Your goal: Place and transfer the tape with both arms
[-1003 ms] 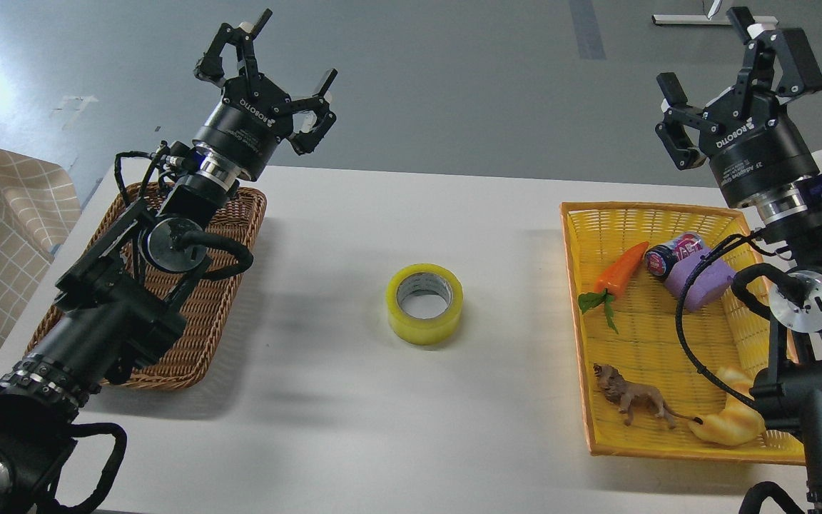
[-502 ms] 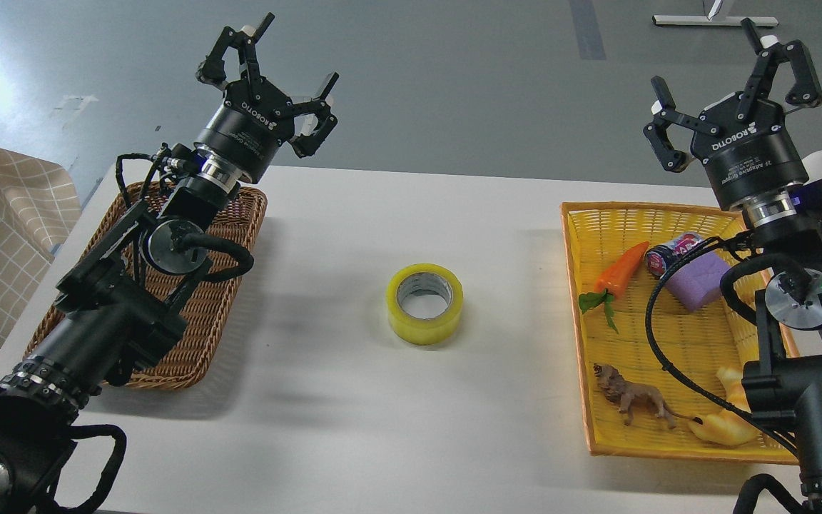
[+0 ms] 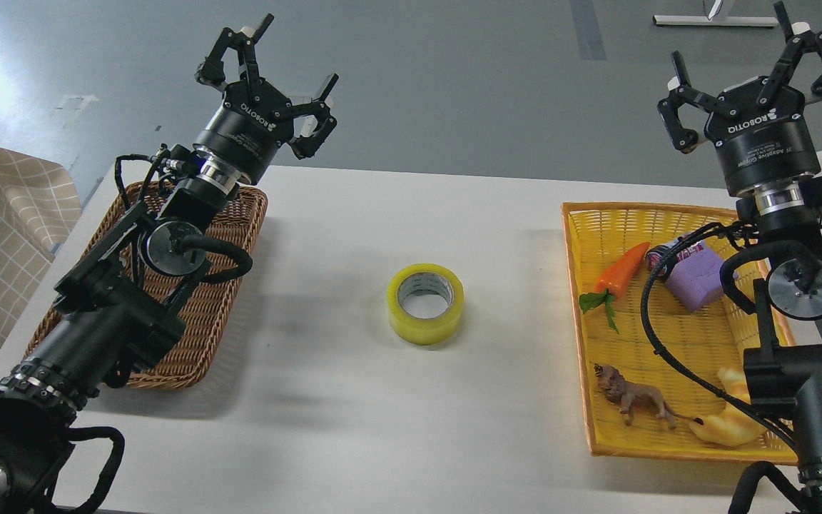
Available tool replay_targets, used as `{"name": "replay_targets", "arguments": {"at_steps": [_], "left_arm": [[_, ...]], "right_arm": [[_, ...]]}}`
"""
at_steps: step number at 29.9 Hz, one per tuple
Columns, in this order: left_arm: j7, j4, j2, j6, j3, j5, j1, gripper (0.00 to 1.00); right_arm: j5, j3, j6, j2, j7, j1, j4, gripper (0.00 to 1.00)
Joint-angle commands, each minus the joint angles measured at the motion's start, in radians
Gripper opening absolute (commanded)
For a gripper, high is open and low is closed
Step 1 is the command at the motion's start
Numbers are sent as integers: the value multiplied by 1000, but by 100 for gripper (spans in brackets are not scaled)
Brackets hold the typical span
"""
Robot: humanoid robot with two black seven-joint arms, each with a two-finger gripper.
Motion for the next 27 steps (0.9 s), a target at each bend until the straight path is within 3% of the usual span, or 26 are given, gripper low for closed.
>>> {"name": "replay_targets", "arguments": {"at_steps": [1,27], "left_arm": [[0,-1,-5,0,1,0,0,98],[11,-33,6,0,4,3,8,98]], "right_arm": [[-1,0,0,0,25,4,1,99],[0,-5,0,0,32,-10,0,99]]}}
